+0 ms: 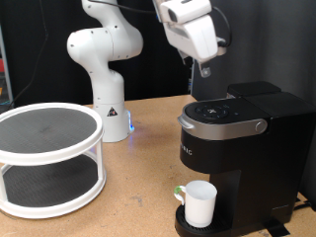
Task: Make a cup of coffee with the keurig machine
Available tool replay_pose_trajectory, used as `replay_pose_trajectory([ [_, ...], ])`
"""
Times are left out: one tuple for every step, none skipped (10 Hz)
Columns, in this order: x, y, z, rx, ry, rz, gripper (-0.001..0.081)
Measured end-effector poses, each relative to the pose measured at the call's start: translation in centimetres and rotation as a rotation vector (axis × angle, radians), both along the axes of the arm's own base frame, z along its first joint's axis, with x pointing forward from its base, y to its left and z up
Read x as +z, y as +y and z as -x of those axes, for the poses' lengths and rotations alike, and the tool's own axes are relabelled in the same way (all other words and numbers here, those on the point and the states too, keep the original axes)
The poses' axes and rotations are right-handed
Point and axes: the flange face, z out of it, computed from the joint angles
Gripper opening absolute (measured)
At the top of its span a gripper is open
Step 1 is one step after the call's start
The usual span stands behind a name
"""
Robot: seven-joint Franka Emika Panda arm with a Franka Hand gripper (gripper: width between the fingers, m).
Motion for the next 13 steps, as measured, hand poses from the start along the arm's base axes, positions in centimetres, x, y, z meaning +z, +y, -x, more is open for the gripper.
replay_pose_trajectory([
  [0.8,0.6,-0.8,-0.014,0.007,0.006,0.0805],
  [1.4,1.1,-1.7,-0.032,0.021,0.008,0.0805],
  [1.8,1.6,-2.8,-0.057,0.029,0.009,0.0805],
  [1.5,1.9,-3.9,-0.071,0.047,0.012,0.0805],
  [1.5,1.9,-3.9,-0.064,0.046,0.013,0.0805],
  [1.3,1.8,-3.7,-0.030,0.052,0.038,0.0805],
  [1.2,1.8,-3.5,0.005,0.058,0.078,0.0805],
  [1.3,1.9,-3.4,0.028,0.060,0.114,0.0805],
  [1.5,2.1,-3.5,0.037,0.062,0.124,0.0805],
  [1.8,2.2,-3.8,0.039,0.062,0.125,0.0805],
  [2.0,2.3,-4.1,0.036,0.059,0.124,0.0805],
  [2.3,2.4,-4.4,0.028,0.055,0.123,0.0805],
  [2.4,2.4,-4.8,0.015,0.049,0.123,0.0805],
])
